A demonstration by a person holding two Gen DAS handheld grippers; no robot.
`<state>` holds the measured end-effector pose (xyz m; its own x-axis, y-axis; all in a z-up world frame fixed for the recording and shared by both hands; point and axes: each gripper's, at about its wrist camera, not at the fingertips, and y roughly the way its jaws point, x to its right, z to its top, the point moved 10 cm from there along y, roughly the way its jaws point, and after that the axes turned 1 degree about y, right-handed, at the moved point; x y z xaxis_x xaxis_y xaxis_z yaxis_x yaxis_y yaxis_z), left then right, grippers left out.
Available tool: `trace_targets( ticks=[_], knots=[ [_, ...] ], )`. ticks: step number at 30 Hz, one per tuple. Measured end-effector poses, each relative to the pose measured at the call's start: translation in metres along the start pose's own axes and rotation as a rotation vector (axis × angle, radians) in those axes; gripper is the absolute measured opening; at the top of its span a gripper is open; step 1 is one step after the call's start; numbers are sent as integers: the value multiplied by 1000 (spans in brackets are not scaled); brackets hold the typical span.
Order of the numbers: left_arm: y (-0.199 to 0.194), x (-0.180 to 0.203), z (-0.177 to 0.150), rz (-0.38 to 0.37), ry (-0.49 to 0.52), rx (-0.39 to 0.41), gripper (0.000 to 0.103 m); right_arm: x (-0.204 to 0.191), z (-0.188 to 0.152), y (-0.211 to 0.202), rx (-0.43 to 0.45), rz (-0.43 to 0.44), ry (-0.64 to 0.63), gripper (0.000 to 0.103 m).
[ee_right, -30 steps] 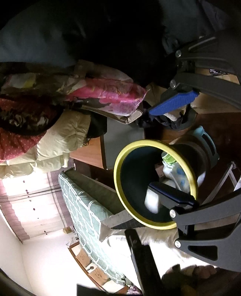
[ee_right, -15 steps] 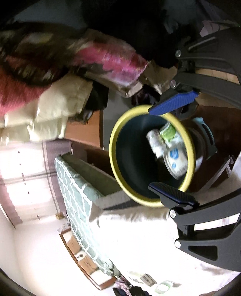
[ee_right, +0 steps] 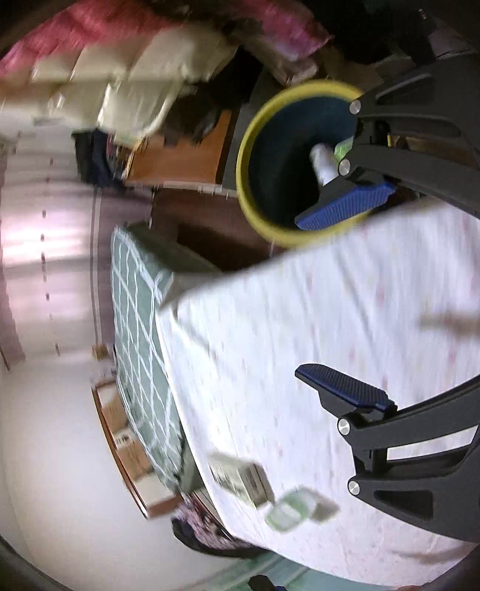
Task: Collect trash
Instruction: 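Move the right gripper back over the table to the clear green-lidded jar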
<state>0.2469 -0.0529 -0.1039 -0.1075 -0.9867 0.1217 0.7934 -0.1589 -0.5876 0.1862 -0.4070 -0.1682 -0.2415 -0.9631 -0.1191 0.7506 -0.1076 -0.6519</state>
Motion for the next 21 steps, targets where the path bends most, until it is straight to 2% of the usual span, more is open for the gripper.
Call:
trace_targets(
  ticks=[4,9,17,21],
  knots=[
    [-13,-53,1,77,-44,24,98,-58,-2,8,-15,76,-55,71],
    [-23,-93,-5,111,-96,34,98,-128,-4,13,-28,178,-111,71],
    [-26,-122,-16,122,-141,32,98,-216,-11,23,-55,307,-215,72],
    [-26,-129,-18,118,-150,30,98,-246,-16,38,-82,332,-256,75]
  ],
)
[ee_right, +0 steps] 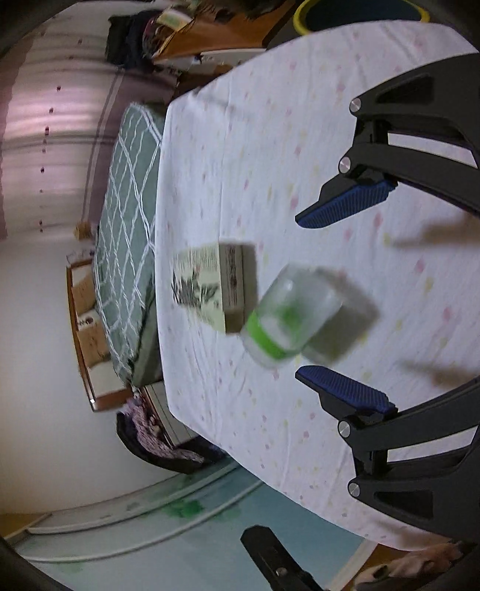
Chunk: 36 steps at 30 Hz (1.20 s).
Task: Collect trash
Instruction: 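Move the right gripper back over the table to the clear green-lidded jar, then close the right gripper on the clear green-lidded jar, then carry the jar over the yellow bin and open the right gripper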
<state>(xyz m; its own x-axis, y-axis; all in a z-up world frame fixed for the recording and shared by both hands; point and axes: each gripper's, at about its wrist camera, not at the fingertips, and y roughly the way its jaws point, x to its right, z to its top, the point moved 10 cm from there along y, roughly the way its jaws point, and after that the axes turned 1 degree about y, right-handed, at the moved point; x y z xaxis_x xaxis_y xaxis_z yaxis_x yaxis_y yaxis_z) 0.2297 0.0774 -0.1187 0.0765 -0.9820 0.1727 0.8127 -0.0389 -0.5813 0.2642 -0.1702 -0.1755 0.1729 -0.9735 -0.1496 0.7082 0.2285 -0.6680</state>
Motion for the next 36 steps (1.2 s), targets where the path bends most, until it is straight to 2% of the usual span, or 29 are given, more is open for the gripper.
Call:
trace_targets(
  ticks=[8,20,21,29,36],
  knots=[
    [6,2,-2,-31,-23,-2,98,-12,6,31,-31,-14,-28,84],
    [9,2,-3,-52,-34,-5,98,-12,2,69,-115,-32,8,84],
    [9,1,-4,-53,-35,-6,98,-12,1,70,-117,-38,5,80],
    [13,7,-6,-63,-27,-15,98,-13,-3,66,-115,-61,-24,79],
    [14,15,-6,-70,-10,-18,98,3,-5,49,-105,-70,3,79]
  ],
)
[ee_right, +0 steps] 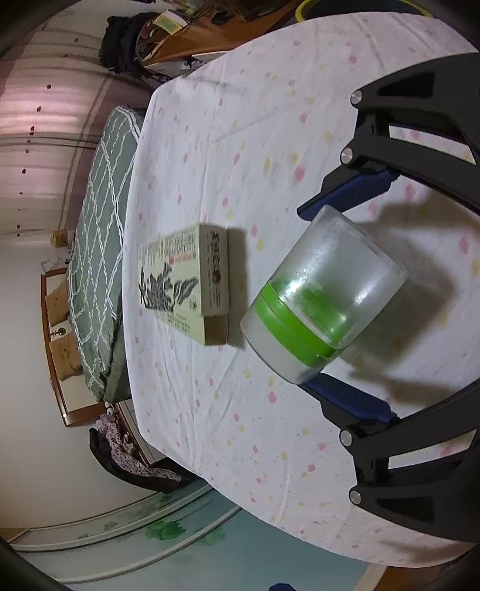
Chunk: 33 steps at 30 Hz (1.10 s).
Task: Collect trash
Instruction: 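Carry the jar over the yellow bin and open the right gripper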
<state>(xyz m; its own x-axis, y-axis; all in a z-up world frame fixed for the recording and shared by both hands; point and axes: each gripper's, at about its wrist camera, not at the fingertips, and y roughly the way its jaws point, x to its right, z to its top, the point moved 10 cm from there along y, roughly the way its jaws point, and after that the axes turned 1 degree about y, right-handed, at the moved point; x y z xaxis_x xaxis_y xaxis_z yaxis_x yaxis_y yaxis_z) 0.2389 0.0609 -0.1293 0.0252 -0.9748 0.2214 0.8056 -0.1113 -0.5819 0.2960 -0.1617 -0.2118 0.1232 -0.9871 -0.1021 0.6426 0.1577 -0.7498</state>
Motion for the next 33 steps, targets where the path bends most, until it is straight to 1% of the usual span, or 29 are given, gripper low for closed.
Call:
trace_targets(
  ticks=[5,10,19,22,26,29,33],
  knots=[
    [4,6,0,-2,10,-6,98,31,-6,-17,24,-37,30,79],
    [11,13,-1,-5,22,-19,98,82,-14,-34,46,-109,91,80],
    [33,47,-4,-33,67,-59,98,209,-28,-65,96,-249,320,79],
    [40,58,-4,-43,79,-71,98,255,-30,-80,129,-319,399,79],
    [48,70,-4,-52,85,-86,98,307,-40,-94,149,-412,489,79],
    [56,78,-4,-61,93,-99,98,340,-51,-102,147,-475,555,79],
    [66,88,-2,-66,110,-111,98,368,-68,-108,140,-538,631,79]
  ],
)
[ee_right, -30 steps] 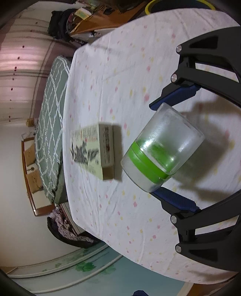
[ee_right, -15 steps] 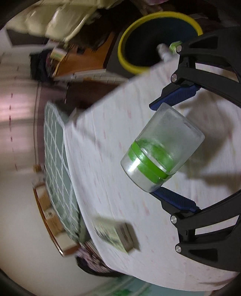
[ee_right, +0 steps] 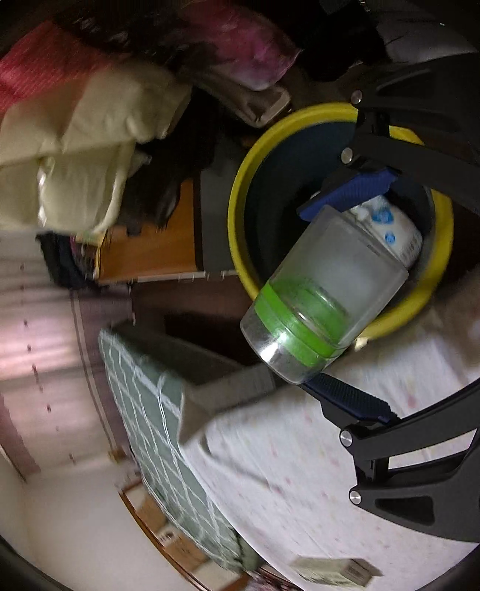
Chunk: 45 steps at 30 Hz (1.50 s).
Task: Collect trash
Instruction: 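Carry the jar over the yellow bin and open the right gripper, then move the left gripper to the green-white printed box and close on it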
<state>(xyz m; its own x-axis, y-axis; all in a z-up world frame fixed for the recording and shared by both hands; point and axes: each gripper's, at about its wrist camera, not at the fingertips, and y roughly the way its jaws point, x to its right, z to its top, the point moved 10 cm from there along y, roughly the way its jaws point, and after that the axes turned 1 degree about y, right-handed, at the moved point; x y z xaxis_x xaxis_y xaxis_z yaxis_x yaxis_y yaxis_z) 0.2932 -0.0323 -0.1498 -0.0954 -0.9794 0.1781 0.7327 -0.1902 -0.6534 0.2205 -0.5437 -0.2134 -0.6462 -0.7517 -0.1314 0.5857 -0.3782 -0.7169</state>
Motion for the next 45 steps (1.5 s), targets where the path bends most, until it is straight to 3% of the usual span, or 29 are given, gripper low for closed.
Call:
trace_targets(
  ticks=[4,9,16,30,37,45],
  knots=[
    [13,9,9,-12,10,-14,98,19,-2,8,-22,-53,51,80],
    [28,18,20,-22,6,-31,98,21,-1,6,-6,-54,59,91],
    [53,28,25,-17,-2,-58,98,16,3,6,7,-51,40,91],
    [146,49,39,38,-23,-204,98,6,3,7,2,-19,21,91],
    [186,46,55,138,-43,-247,98,2,3,7,3,-4,12,91],
    [217,43,55,172,-68,-298,95,-1,3,7,-1,19,11,91]
  ],
)
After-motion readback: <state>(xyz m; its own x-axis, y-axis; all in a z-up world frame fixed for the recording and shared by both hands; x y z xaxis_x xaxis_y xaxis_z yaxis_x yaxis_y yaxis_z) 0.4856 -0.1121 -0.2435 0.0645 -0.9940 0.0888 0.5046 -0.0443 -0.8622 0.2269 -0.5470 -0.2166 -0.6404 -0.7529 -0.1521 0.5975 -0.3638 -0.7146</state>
